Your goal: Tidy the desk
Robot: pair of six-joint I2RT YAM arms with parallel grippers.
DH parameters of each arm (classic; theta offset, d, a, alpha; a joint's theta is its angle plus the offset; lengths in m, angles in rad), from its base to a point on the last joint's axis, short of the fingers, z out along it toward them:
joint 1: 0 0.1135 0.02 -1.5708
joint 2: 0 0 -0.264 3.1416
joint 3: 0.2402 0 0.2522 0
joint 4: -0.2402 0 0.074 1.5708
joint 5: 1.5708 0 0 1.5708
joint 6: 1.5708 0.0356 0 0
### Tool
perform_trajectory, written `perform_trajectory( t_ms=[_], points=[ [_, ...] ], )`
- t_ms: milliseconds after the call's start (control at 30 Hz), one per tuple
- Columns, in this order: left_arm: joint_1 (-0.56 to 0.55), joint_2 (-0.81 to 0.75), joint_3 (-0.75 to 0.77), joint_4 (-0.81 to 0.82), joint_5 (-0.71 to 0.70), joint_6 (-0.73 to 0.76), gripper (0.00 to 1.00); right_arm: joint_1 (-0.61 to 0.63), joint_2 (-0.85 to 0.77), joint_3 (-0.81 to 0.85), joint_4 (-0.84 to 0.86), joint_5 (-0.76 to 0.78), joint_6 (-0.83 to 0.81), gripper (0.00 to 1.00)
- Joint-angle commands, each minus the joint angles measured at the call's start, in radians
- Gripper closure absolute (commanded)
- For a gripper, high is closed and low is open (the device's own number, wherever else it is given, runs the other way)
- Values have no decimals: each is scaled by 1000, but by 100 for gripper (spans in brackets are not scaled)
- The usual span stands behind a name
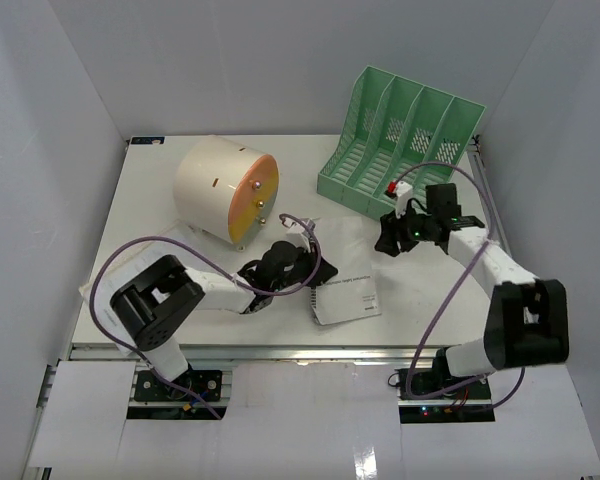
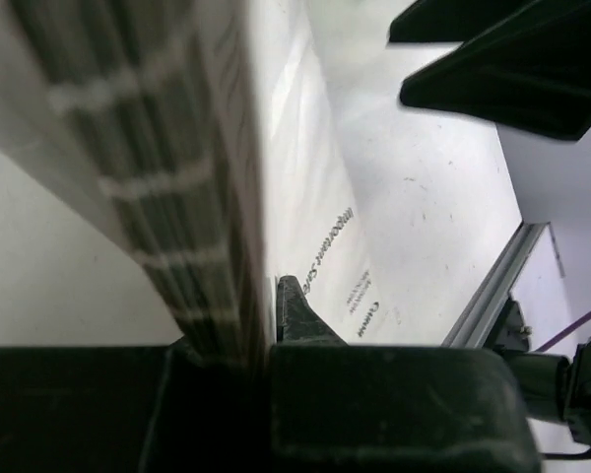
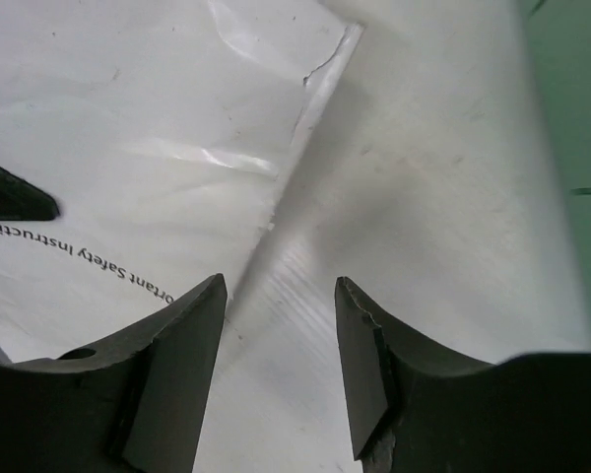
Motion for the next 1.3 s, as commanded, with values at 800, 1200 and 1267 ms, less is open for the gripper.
perform_trajectory(
  t_ms=[800, 1200, 1267],
  points=[
    [83, 455, 1195, -126, -275, 922, 100, -354, -496, -138, 149, -270, -75, 28],
    [117, 772, 1550, -26, -304, 954, 100, -376, -492, -143, 159, -285, -58, 28],
    [122, 791, 1548, -10, -277, 904, 100, -379, -490, -145, 161, -288, -56, 28]
  ],
)
